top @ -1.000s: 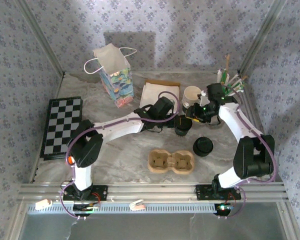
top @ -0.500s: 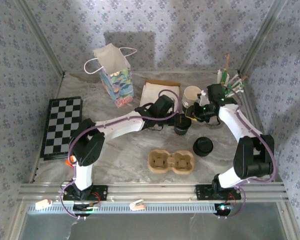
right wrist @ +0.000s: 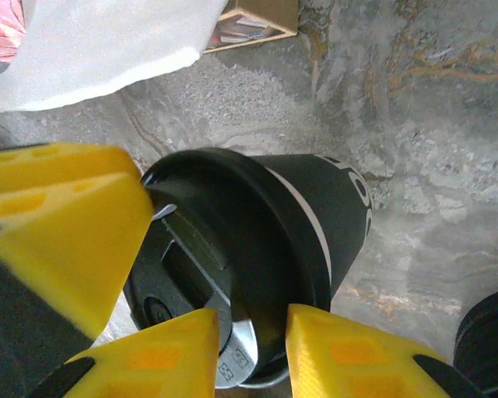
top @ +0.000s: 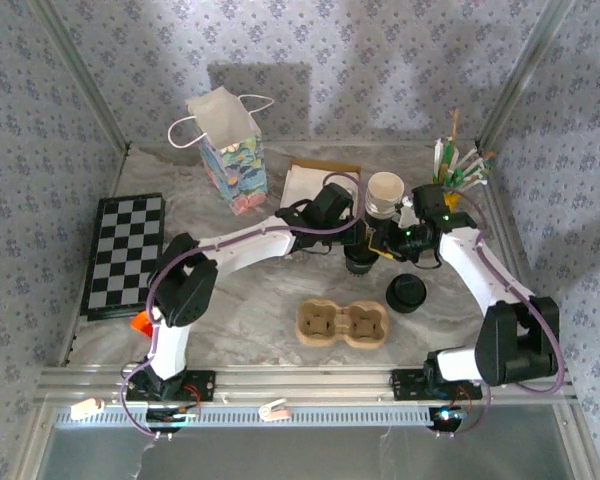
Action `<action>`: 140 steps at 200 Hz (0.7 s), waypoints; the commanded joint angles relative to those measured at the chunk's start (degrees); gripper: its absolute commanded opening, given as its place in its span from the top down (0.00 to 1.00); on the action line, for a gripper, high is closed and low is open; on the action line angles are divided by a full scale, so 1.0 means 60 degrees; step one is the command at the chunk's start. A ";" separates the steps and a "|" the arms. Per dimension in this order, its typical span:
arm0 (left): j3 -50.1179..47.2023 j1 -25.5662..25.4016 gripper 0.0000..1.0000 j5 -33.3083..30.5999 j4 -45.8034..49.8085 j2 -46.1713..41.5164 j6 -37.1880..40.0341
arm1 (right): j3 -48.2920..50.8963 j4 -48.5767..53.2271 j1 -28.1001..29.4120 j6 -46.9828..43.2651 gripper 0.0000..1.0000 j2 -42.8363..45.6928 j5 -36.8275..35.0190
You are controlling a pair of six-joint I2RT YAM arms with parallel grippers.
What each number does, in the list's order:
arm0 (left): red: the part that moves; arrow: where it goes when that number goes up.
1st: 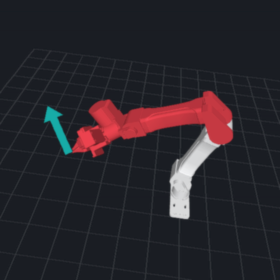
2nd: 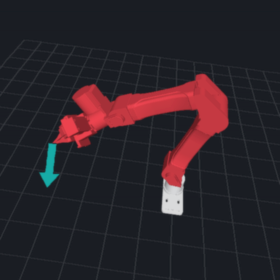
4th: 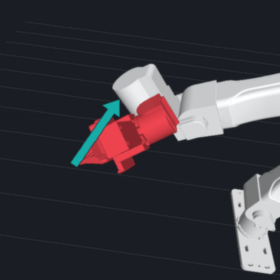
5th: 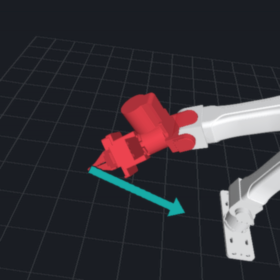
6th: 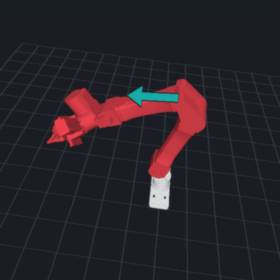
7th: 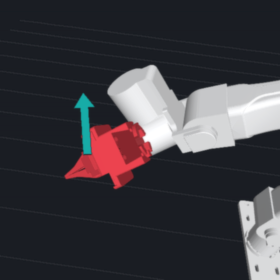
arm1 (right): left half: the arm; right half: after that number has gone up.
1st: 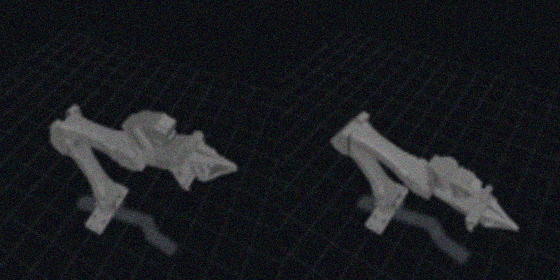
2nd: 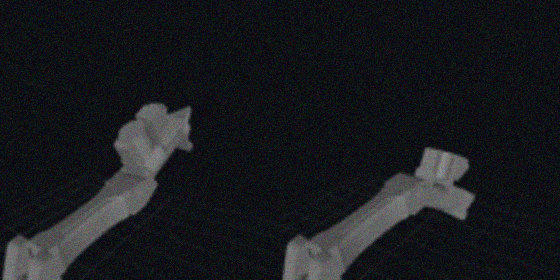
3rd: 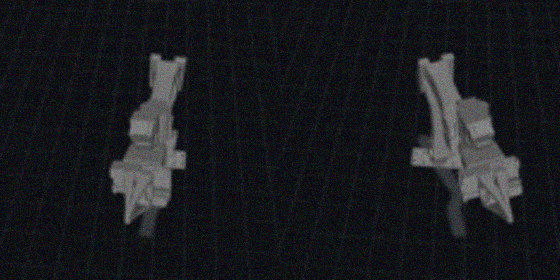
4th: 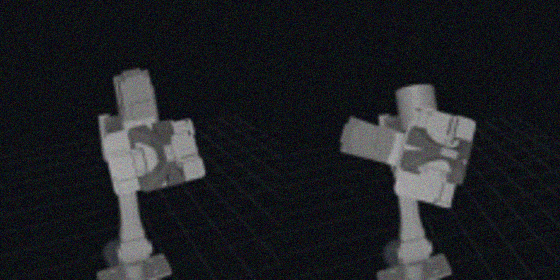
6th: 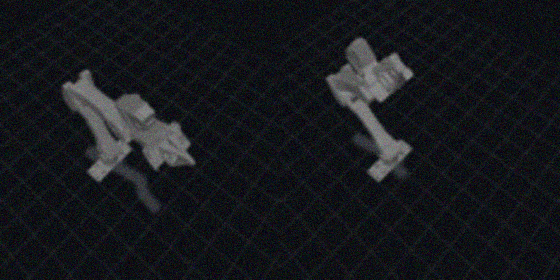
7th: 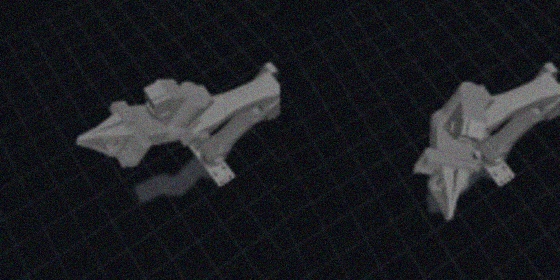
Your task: Pack the takeout coffee
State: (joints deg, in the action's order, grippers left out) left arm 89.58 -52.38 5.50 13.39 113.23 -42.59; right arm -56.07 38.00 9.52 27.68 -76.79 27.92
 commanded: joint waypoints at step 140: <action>0.0941 0.0120 0.63 0.0418 -0.0222 0.0097 0.0780 | 0.0569 -0.0360 0.0915 0.1923 0.60 0.1374 0.0605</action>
State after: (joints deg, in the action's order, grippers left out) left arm 92.27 -51.86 8.16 10.41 115.09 -40.01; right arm -51.35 34.83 14.79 39.64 -70.46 30.59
